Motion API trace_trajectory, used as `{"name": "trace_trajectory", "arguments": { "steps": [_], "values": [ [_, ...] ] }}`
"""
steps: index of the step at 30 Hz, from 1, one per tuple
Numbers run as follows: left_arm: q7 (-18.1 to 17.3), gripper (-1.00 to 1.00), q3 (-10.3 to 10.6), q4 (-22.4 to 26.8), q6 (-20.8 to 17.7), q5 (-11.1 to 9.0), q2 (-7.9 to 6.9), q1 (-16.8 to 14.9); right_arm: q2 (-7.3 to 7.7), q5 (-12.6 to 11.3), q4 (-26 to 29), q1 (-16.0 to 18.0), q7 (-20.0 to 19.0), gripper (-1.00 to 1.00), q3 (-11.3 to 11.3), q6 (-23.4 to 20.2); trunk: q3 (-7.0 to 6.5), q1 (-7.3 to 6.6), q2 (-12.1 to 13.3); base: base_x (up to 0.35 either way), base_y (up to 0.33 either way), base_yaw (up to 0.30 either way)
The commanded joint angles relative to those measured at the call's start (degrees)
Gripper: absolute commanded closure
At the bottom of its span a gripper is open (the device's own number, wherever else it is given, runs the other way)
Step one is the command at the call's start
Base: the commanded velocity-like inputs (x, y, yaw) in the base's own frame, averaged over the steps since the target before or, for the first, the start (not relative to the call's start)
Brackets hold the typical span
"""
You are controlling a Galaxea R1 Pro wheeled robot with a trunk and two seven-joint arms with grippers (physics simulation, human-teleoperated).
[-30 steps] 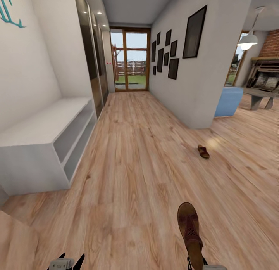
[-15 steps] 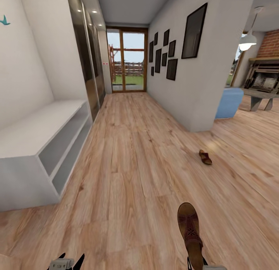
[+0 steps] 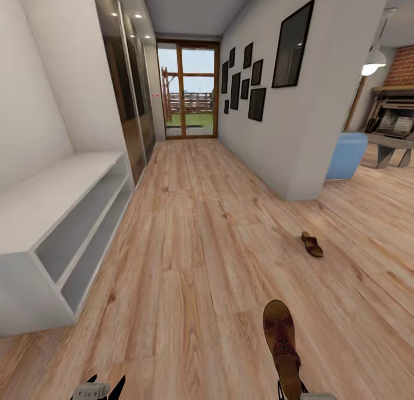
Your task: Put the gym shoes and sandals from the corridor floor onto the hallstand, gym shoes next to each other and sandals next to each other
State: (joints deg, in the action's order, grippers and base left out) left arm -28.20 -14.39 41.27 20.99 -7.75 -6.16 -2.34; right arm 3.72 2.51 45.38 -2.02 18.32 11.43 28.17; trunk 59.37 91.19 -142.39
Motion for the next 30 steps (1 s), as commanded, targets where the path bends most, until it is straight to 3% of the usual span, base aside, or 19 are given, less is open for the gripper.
{"name": "trace_trajectory", "arguments": {
  "steps": [1, 12, 30],
  "values": [
    [-0.5, -1.00, -0.1, -0.1, -0.1, -0.5, 0.01, 0.0, 0.06, 0.1, 0.1, 0.0, 0.5, 1.00, 0.3, 0.0, -0.04, 0.03, 0.0, 0.340, 0.000, 0.000],
    [-0.5, -1.00, -0.1, -0.1, -0.1, -0.5, 0.01, 0.0, 0.06, 0.1, 0.0, 0.0, 0.5, 1.00, 0.3, 0.0, -0.91, 0.03, 0.0, 0.340, 0.000, 0.000],
    [-0.5, -1.00, -0.1, -0.1, -0.1, -0.5, 0.01, 0.0, -0.08, 0.1, -2.8, 0.0, 0.4, 1.00, 0.4, 0.0, -0.98, 0.03, 0.0, 0.340, 0.000, 0.000]
  ]
}}
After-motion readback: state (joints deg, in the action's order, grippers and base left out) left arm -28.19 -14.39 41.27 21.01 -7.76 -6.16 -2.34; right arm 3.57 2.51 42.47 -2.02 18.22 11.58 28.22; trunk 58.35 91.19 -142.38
